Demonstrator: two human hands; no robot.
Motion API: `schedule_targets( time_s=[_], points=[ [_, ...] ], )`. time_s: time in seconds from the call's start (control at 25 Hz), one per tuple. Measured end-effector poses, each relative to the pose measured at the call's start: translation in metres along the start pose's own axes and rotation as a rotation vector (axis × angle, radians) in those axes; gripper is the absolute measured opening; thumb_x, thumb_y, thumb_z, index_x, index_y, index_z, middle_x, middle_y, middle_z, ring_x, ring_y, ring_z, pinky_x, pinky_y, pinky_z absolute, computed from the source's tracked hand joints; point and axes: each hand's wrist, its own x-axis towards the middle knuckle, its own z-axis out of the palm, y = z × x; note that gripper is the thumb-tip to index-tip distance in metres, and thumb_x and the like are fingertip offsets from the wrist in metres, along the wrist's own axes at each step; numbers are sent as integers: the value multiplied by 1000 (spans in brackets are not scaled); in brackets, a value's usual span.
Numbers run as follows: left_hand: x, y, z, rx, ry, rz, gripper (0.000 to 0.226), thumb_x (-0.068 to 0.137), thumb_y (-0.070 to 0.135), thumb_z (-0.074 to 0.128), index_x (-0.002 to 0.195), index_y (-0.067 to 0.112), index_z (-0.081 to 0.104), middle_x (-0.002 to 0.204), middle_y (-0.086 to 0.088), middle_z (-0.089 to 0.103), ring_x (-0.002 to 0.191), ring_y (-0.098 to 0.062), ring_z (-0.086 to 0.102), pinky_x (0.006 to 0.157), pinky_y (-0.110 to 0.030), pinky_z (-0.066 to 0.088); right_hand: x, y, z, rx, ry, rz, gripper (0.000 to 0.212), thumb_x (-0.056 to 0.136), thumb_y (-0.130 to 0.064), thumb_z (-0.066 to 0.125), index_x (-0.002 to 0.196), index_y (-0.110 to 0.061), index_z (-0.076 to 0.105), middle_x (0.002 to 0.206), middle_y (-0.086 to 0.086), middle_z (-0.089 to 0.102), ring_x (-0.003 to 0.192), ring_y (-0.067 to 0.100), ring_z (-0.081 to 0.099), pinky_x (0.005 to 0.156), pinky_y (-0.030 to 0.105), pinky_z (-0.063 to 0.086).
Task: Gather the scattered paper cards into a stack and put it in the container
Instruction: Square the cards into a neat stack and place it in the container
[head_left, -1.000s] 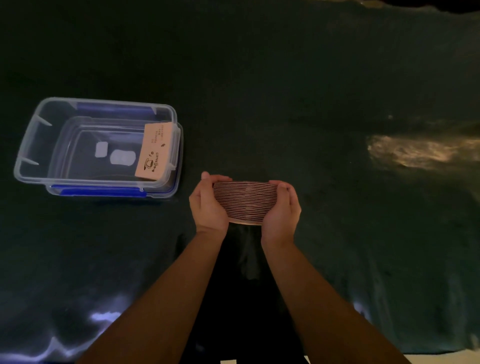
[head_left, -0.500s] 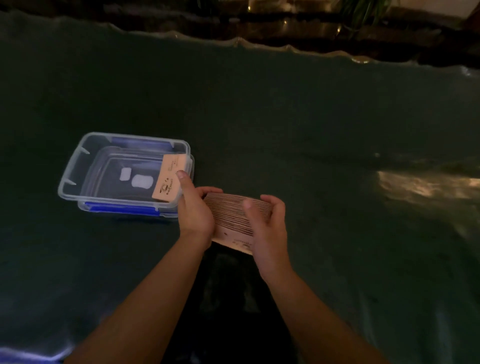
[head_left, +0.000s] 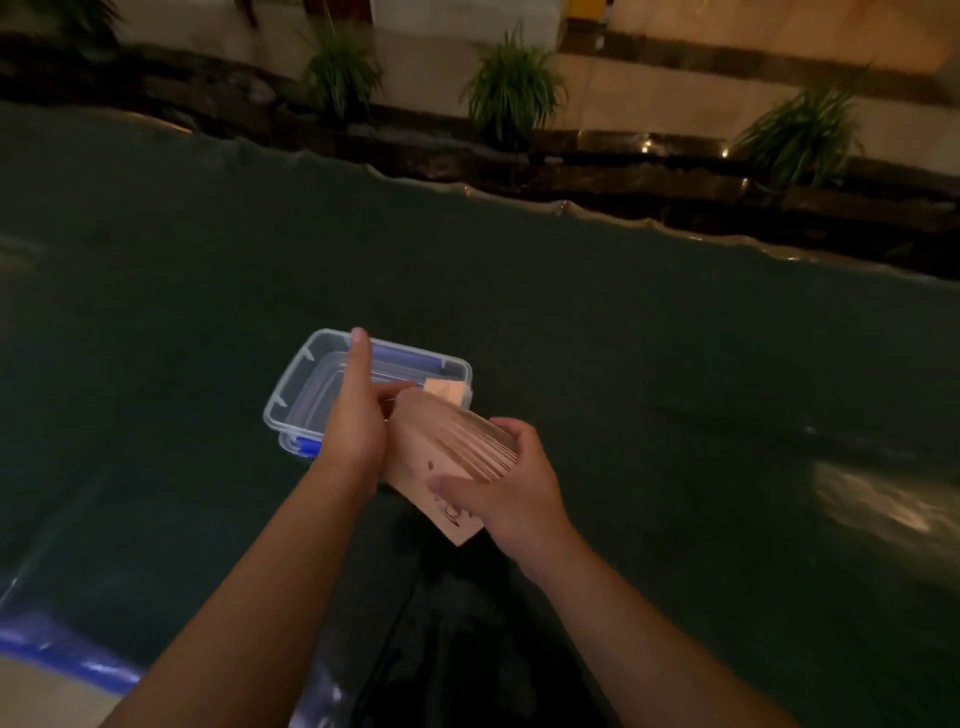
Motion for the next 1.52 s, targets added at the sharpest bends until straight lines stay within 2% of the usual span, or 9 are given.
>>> schedule_targets(
  time_s=[0.12,0.24,0.36,0.52,0.64,0.8,0.92,1.24,1.52],
  points=[
    [7,4,-29,-183,-185,-21,103,51,87,78,124,15,75,116,-21,80,106,-38,79,93,-58,59,12,-16,32,302,4,126,88,51,-28,99,126,-38,56,119,3,75,92,22,82,72,40,68],
    [10,-7,-38,-321,-301,-107,62,68,56,86,120,23,79,117,-18,81,104,-36,80,81,-54,66,25,-28,76,410,24,126,90,48,-32,99,128,-33,59,115,7,81,93,23,83,78,45,68],
    [29,-2,-51,-381,-306,-178,48,73,52,81,114,25,82,111,-14,84,97,-31,82,69,-47,67,35,-36,108,218,75,83,76,55,-52,89,125,-41,59,115,-1,79,92,14,81,80,40,68],
    [63,20,-80,-272,-363,-181,46,92,54,68,120,20,82,119,-17,81,104,-33,81,82,-48,63,52,-43,148,-106,92,6,65,72,-77,60,127,-42,59,132,-2,65,114,16,69,97,45,60],
    [85,33,-94,-196,-403,-218,35,97,51,65,106,25,87,112,-14,84,96,-29,83,73,-42,65,64,-46,167,-98,39,46,40,86,-70,48,120,-52,58,126,-10,69,114,11,68,103,44,56],
    [114,52,-105,7,-486,-253,39,97,49,65,120,20,77,97,-10,86,81,-25,84,62,-34,65,72,-50,173,-113,-53,125,37,97,-61,41,134,-58,42,122,-24,62,108,-3,59,91,27,47],
    [135,57,-101,200,-525,-251,41,99,51,61,122,20,73,93,-9,86,82,-24,83,66,-36,63,80,-54,169,-147,-66,178,37,105,-57,38,142,-58,36,108,-32,56,95,-10,54,74,19,37],
    [168,30,-73,369,-481,-247,33,106,41,49,123,20,68,108,-15,78,97,-30,76,78,-42,60,115,-35,163,-179,23,278,42,110,-43,36,150,-35,48,97,-21,60,88,-4,56,70,21,39],
    [175,9,-63,537,-428,-239,31,106,41,50,122,20,66,113,-15,76,104,-32,74,98,-53,59,142,-22,171,-274,202,324,35,110,-30,46,142,-23,56,114,1,71,89,13,66,74,27,52]
  ],
)
